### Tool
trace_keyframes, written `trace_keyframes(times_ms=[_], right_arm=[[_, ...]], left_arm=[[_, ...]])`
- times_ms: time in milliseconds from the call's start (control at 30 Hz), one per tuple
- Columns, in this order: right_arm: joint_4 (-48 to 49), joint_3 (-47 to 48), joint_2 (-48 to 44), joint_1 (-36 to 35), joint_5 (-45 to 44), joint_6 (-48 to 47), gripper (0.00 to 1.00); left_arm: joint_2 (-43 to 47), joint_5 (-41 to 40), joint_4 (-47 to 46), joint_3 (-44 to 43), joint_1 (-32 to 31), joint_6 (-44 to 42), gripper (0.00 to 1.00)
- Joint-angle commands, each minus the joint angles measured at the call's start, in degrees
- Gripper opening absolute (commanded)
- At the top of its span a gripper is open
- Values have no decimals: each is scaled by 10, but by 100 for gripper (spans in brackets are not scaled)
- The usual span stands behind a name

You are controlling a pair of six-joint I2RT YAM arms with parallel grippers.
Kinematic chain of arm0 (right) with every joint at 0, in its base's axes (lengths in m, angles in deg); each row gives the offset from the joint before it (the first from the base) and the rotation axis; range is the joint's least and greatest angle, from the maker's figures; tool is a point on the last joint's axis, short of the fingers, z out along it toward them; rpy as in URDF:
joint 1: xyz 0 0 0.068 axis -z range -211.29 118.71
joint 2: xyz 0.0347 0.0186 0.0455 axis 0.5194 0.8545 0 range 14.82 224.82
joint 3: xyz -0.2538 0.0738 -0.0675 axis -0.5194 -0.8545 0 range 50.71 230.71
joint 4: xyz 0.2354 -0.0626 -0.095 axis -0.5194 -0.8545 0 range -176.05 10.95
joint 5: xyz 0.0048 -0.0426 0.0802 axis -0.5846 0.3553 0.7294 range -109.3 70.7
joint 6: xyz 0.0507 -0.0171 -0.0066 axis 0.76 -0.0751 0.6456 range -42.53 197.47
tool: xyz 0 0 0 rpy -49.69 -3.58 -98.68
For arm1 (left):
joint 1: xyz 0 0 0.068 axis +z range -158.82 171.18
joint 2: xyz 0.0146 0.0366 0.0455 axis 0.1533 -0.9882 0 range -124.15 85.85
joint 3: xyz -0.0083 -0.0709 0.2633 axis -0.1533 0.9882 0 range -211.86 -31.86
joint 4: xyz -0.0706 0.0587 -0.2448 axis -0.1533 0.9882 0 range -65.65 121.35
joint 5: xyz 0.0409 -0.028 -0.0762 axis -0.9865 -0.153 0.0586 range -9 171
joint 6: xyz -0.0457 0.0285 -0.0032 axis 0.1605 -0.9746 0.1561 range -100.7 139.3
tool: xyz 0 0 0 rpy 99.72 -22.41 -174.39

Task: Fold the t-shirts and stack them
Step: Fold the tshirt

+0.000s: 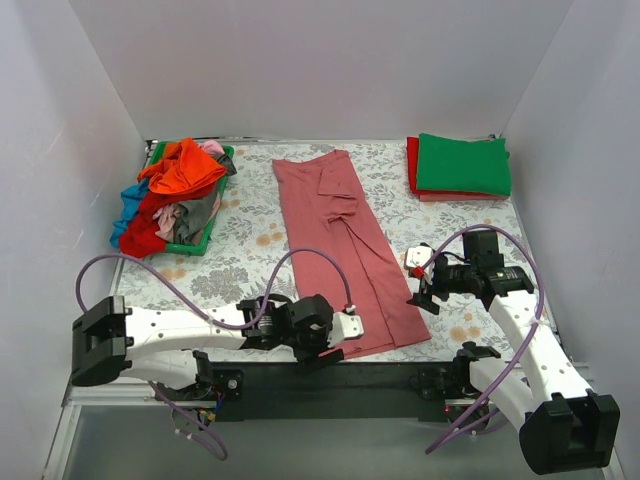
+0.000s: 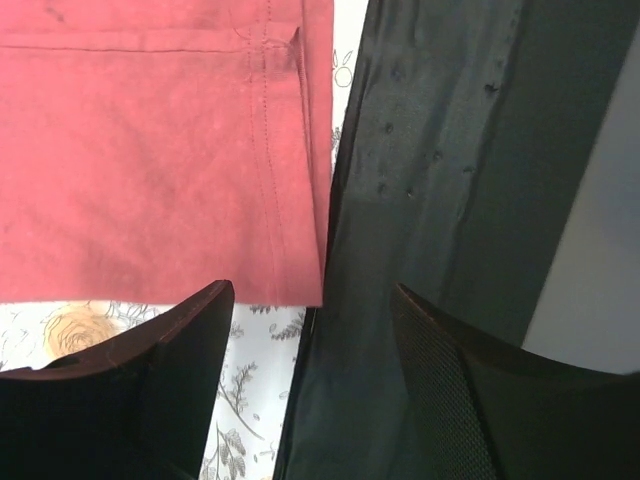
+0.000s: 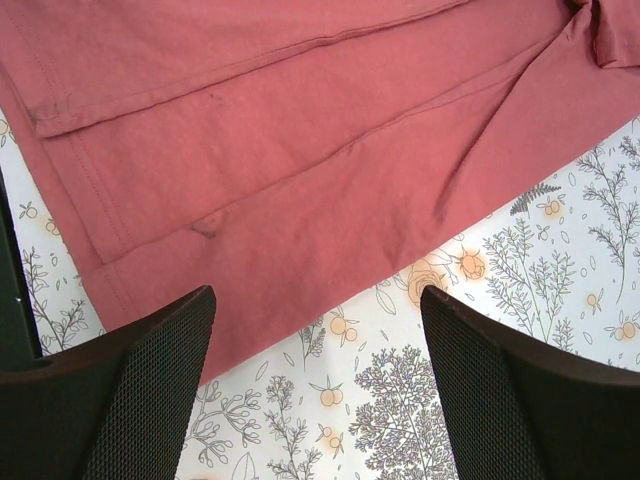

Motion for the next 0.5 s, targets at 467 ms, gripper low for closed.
trace_keyframes(times_ms=[467], right_arm=[[2, -9, -11, 4, 12, -2, 88]], left_arm=[[-90, -94, -93, 20, -32, 13, 56]])
